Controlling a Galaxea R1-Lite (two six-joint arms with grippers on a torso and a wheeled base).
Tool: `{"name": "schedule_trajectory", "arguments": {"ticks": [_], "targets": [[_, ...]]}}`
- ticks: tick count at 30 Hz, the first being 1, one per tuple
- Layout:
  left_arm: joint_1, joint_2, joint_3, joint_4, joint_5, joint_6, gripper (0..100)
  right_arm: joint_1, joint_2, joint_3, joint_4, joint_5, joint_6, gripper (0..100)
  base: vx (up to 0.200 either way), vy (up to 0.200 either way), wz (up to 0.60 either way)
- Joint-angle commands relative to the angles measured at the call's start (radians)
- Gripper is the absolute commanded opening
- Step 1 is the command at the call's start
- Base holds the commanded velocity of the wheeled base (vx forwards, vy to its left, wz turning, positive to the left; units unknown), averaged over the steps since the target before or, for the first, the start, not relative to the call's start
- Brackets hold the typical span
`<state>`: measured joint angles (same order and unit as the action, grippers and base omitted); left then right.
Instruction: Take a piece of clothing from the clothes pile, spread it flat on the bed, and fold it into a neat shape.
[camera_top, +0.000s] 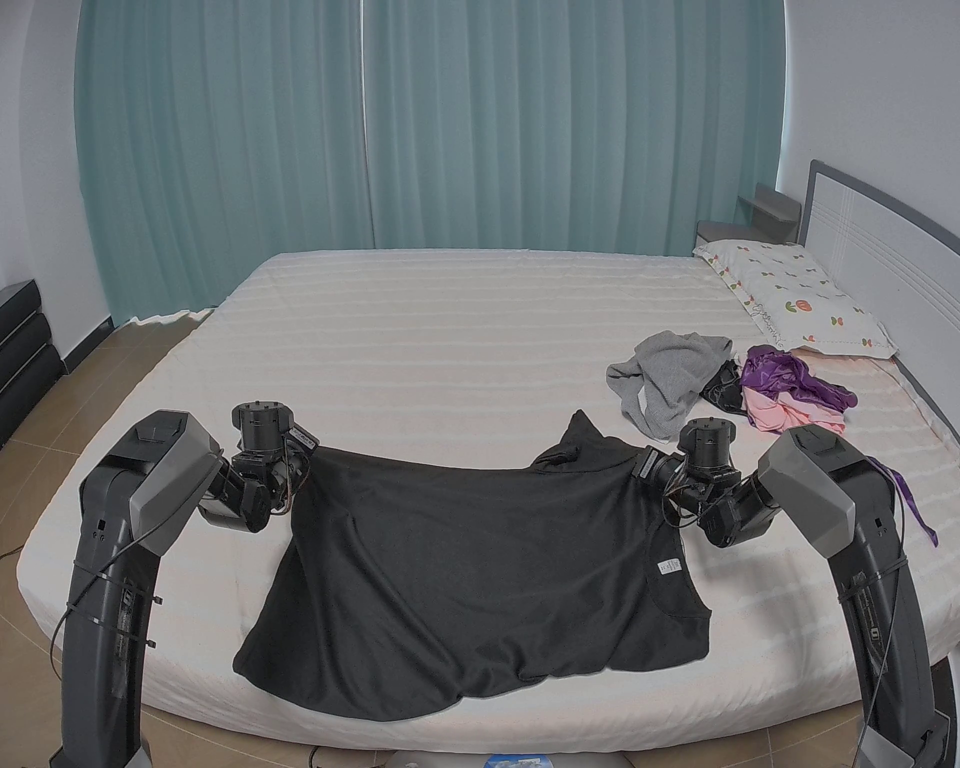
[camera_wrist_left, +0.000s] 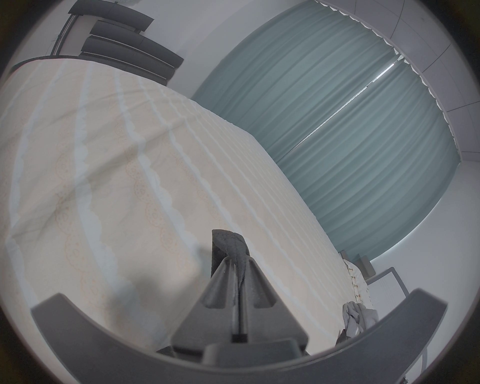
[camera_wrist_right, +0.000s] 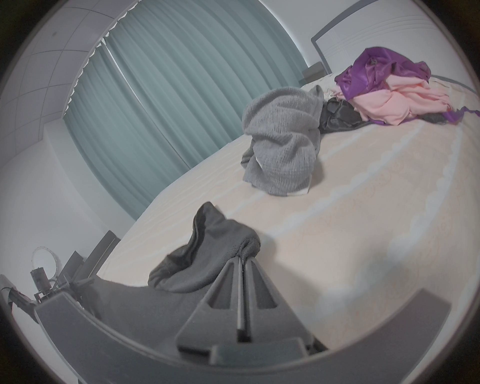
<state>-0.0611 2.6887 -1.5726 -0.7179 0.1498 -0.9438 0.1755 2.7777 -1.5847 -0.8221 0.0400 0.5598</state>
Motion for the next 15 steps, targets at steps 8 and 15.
{"name": "schedule_trajectory", "arguments": {"ticks": [8, 15], "targets": [[0.009, -0.009, -0.020, -0.066, 0.013, -0.001, 0, -0.033, -0.007, -0.127, -0.032, -0.086, 0.002, 0, 0.000, 0.000, 0.00], [0.018, -0.013, -0.020, -0.163, 0.027, -0.003, 0, -0.027, -0.035, -0.196, -0.034, -0.121, -0.001, 0, 0.000, 0.000, 0.00]]}}
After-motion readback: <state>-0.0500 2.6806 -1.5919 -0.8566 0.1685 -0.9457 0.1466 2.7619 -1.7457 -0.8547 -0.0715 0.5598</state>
